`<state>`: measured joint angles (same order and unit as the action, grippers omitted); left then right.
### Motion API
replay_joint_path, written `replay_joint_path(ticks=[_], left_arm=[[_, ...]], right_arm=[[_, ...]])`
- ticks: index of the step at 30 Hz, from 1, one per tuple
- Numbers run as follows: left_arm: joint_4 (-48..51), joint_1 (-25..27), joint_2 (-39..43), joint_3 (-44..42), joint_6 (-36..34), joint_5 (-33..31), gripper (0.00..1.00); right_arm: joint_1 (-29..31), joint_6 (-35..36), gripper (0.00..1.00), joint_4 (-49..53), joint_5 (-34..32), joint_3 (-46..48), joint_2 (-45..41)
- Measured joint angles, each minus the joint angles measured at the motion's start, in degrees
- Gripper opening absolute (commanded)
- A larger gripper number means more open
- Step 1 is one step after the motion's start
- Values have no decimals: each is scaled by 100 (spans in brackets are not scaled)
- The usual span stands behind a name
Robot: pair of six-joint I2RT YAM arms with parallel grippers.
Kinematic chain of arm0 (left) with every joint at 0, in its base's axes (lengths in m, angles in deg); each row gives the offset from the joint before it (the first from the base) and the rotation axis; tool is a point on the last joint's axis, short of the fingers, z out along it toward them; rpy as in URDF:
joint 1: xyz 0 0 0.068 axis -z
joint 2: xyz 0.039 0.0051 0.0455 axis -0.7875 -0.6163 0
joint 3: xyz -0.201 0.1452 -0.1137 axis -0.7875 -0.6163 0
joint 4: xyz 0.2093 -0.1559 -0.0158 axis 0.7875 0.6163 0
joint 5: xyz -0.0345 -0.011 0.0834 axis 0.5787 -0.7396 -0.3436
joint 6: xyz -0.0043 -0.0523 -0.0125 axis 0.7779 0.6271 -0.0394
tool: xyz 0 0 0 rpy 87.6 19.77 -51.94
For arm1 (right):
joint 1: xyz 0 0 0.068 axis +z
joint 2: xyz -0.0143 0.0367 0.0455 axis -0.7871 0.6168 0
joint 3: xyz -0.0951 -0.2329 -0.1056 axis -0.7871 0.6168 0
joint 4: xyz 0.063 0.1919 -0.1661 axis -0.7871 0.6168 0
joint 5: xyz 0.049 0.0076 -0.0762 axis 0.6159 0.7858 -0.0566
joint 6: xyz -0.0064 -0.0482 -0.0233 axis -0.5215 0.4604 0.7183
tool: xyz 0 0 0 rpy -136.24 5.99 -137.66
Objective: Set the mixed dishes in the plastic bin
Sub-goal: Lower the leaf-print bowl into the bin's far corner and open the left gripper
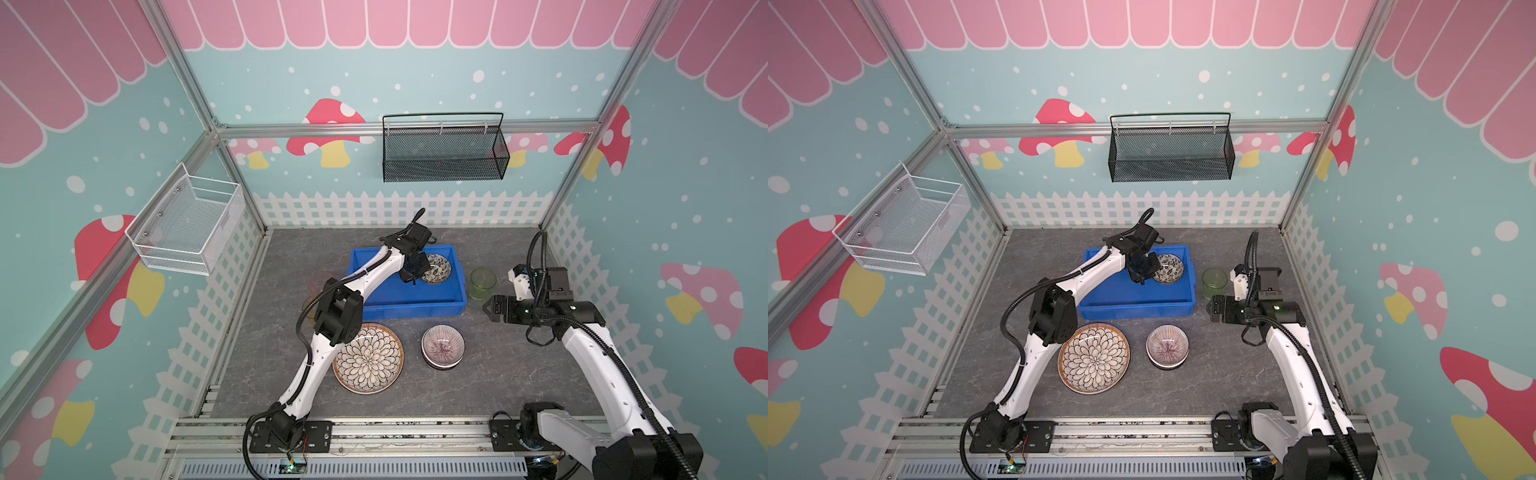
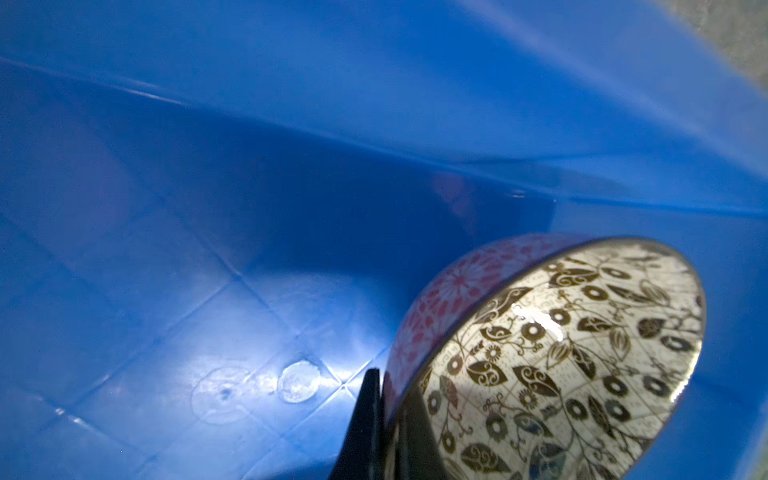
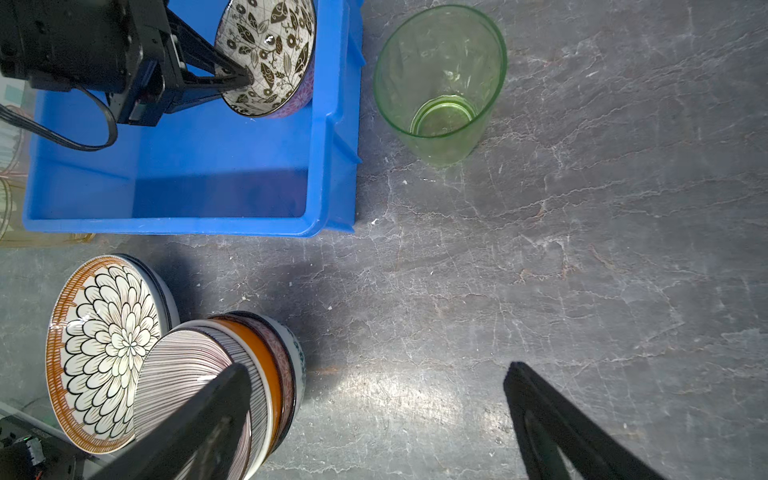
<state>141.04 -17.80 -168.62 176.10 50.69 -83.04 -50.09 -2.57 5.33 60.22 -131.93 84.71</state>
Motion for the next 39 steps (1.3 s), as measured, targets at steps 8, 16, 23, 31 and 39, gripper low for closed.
replay_joint_path(ticks=[8, 16, 23, 31, 39], left_arm=[[-33, -7, -9, 109, 9, 20, 4], [-114, -7, -94, 192, 46, 42, 11], [-195, -20, -188, 205, 48, 79, 14], [-243, -33, -188, 216, 48, 157, 29], [-299, -33, -188, 216, 35, 214, 45]], right_arm=[[-2, 2, 99, -11, 35, 44, 22], [-28, 2, 99, -24, 42, 52, 61], [-35, 22, 99, -42, 66, 55, 103], [-35, 22, 99, -44, 127, 55, 107], [-35, 50, 98, -44, 229, 55, 105]])
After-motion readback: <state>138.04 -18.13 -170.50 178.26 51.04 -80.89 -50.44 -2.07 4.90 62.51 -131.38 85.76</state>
